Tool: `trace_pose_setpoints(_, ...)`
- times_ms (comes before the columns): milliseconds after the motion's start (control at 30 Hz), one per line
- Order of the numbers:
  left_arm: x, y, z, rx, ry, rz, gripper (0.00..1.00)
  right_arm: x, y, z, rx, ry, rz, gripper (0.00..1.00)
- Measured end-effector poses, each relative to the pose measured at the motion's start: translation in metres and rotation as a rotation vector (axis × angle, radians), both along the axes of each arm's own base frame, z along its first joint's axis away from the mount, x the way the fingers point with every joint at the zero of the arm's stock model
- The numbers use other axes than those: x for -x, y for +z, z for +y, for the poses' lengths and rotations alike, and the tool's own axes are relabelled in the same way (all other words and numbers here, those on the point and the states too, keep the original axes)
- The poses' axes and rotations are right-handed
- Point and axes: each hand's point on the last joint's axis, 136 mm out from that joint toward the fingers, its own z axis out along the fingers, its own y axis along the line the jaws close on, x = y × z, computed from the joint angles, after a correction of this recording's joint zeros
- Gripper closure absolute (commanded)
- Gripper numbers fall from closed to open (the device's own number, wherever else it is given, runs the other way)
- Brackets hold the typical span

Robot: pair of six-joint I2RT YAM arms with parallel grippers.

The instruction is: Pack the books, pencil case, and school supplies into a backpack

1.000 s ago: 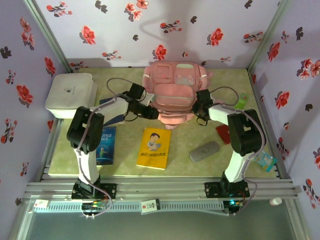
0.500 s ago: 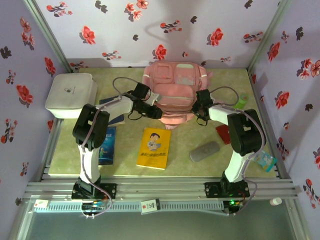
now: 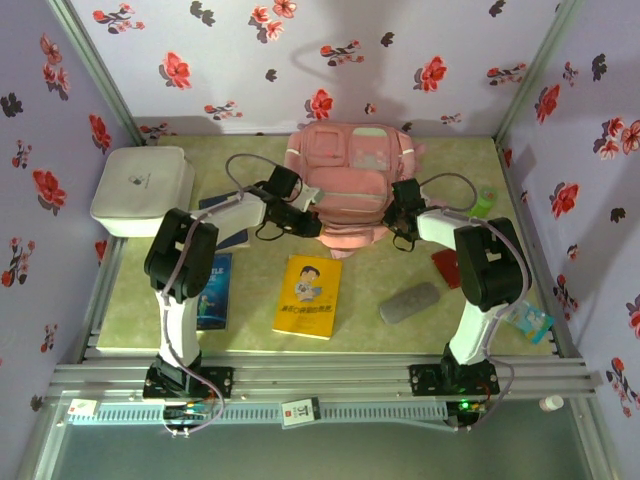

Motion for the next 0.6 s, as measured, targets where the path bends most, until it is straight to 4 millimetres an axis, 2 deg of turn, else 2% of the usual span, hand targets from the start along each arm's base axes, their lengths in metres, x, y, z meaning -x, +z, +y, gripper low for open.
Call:
trace_pose_setpoints(133, 0.004, 0.007, -0.002, 0.009, -0.004, -0.017, 1.0, -0.01, 0.001, -0.003, 0.002, 0.004, -0.006, 0.79)
trace_pose_setpoints(233, 0.01, 0.011, -0.011, 0.014, -0.014, -0.03, 1.0, -0.015, 0.002, -0.007, 0.004, 0.011, -0.011, 0.73)
trace_pose_setpoints(367, 0.024, 0.011, -0.033, 0.025, -0.024, -0.031, 1.0, -0.015, 0.0, -0.021, 0.021, -0.006, 0.0, 0.51)
trace_pose_setpoints(467, 0.033, 0.012, -0.048, 0.04, -0.011, -0.019, 1.0, -0.01, 0.002, -0.037, 0.033, -0.045, 0.027, 0.41)
trace_pose_setpoints(600, 0.038, 0.015, -0.061, 0.054, 0.012, -0.017, 1.0, -0.003, 0.027, -0.048, 0.022, -0.088, 0.004, 0.3)
